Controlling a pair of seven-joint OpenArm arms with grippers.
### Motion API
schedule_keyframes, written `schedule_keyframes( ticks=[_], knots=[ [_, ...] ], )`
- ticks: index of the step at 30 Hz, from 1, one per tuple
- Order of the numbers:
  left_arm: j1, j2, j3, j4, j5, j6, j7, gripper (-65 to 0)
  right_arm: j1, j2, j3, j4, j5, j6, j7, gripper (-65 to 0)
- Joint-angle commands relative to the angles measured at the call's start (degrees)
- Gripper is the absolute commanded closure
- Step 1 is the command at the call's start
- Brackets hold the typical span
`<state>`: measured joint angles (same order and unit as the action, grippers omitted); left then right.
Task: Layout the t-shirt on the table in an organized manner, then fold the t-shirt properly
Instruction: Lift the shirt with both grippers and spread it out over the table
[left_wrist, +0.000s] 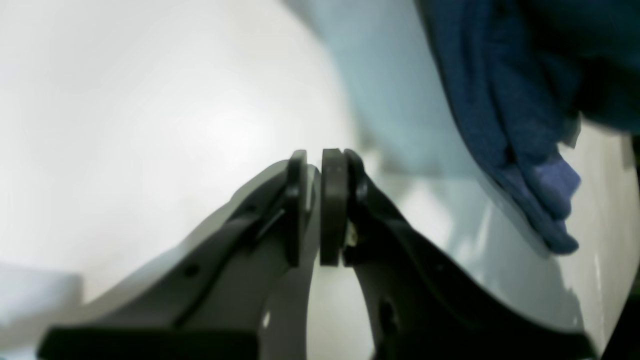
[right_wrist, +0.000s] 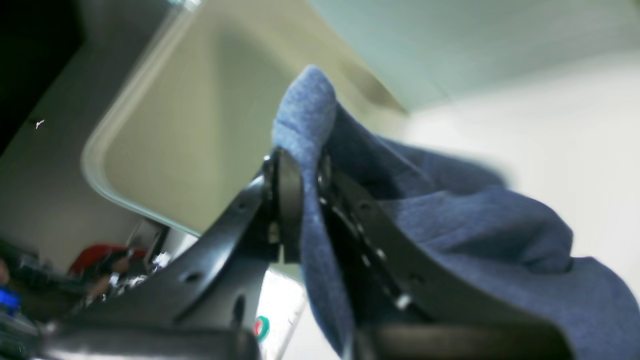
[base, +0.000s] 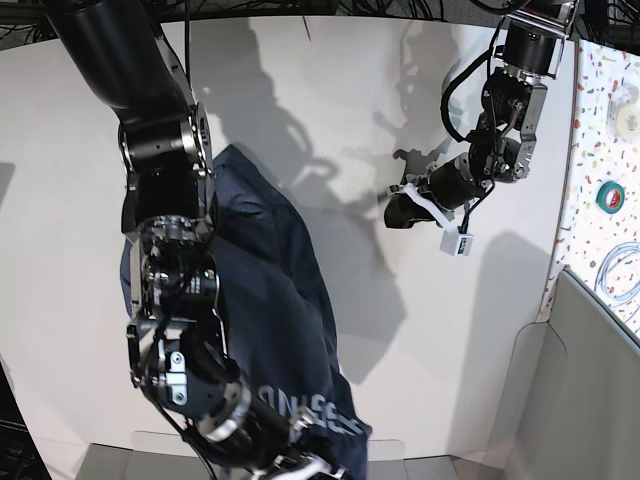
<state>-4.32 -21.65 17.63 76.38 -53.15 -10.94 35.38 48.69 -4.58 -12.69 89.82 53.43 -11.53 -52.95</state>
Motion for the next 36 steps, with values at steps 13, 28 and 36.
schedule_keyframes(
  ticks=[13, 28, 36],
  knots=[
    [0.8, -0.7, -6.4, 0.3, 0.9, 0.3, 0.4, -4.7, 10.3, 2.5, -1.7, 28.0, 7.7, 0.5, -4.9, 0.0],
    [3.3, -0.1, -5.9, -0.8, 0.9, 0.3, 0.7, -4.7, -52.8, 24.3, 26.9, 22.2, -17.7, 7.3, 2.3, 0.0],
    [3.3, 0.9, -6.1, -0.6, 0.9, 0.3, 1.1, -4.7, -56.9, 23.3, 26.9, 22.5, -19.9, 11.7, 2.2, -23.8]
  ],
)
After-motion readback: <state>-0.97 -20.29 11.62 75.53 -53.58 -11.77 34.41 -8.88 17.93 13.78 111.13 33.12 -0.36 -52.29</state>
